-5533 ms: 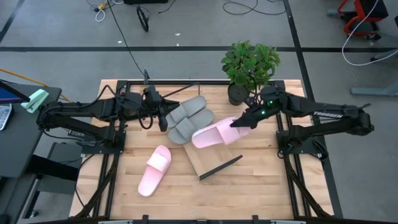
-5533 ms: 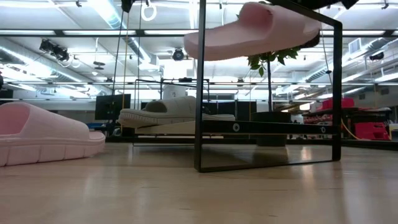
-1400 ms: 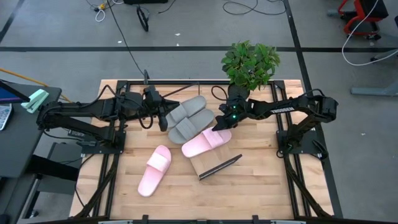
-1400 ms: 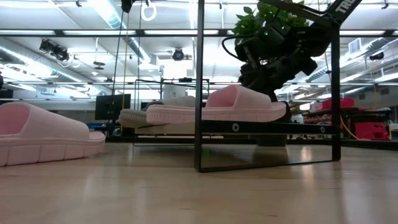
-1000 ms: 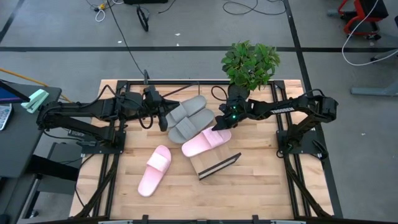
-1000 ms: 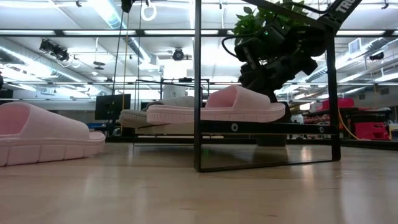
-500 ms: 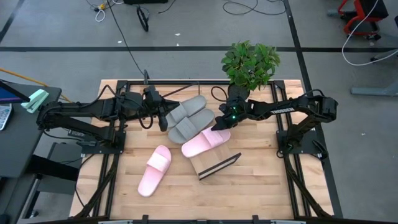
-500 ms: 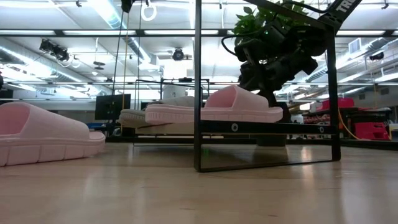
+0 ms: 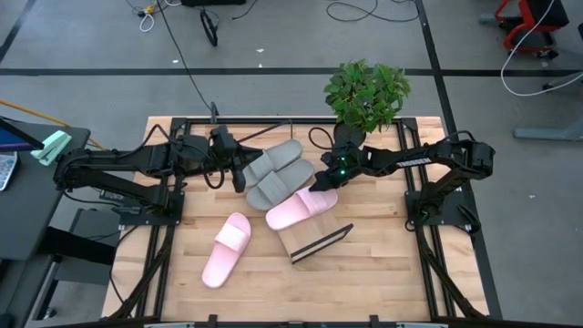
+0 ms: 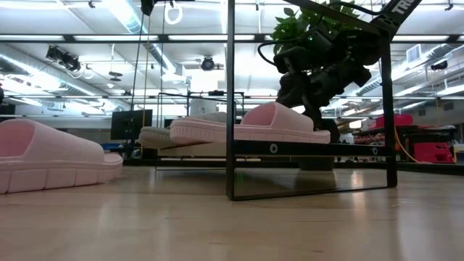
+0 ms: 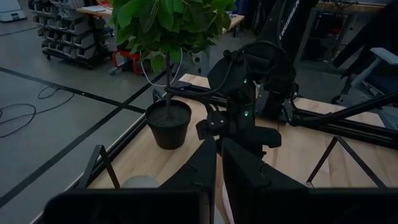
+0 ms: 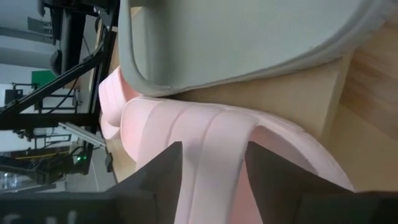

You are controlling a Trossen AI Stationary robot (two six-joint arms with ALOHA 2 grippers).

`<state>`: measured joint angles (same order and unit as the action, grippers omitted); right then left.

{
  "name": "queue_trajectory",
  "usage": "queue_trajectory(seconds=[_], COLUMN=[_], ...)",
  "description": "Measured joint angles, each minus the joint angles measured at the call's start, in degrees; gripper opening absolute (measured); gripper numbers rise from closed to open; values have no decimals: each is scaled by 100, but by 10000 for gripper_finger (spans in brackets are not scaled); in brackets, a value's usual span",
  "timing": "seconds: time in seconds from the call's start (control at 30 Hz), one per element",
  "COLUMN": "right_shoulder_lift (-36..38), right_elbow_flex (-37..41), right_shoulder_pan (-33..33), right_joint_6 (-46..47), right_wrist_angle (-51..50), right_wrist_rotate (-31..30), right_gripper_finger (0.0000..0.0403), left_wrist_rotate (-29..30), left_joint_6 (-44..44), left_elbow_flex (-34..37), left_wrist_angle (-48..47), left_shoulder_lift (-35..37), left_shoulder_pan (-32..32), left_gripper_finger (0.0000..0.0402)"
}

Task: Pick and place slides into the shelf
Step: Put the top pink slides on the shelf, then put the pink slides on the shelf

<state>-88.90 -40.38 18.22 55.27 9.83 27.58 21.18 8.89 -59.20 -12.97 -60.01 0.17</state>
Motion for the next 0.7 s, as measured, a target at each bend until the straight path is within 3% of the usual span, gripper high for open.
queue_trajectory(seconds=[0.7], right_shoulder_lift=[2], right_elbow_flex=[-374], right_shoulder_pan=[0], right_joint_6=[-509], right_wrist_angle=[-733], right_wrist_rotate=[-355], right_gripper_finger=[185], left_wrist_rotate=[-1], left_joint_6=[102], left_elbow_flex=[2], left_wrist_angle=[-201], left_shoulder_lift=[0], left_shoulder_pan=[-3], left_gripper_finger=[33])
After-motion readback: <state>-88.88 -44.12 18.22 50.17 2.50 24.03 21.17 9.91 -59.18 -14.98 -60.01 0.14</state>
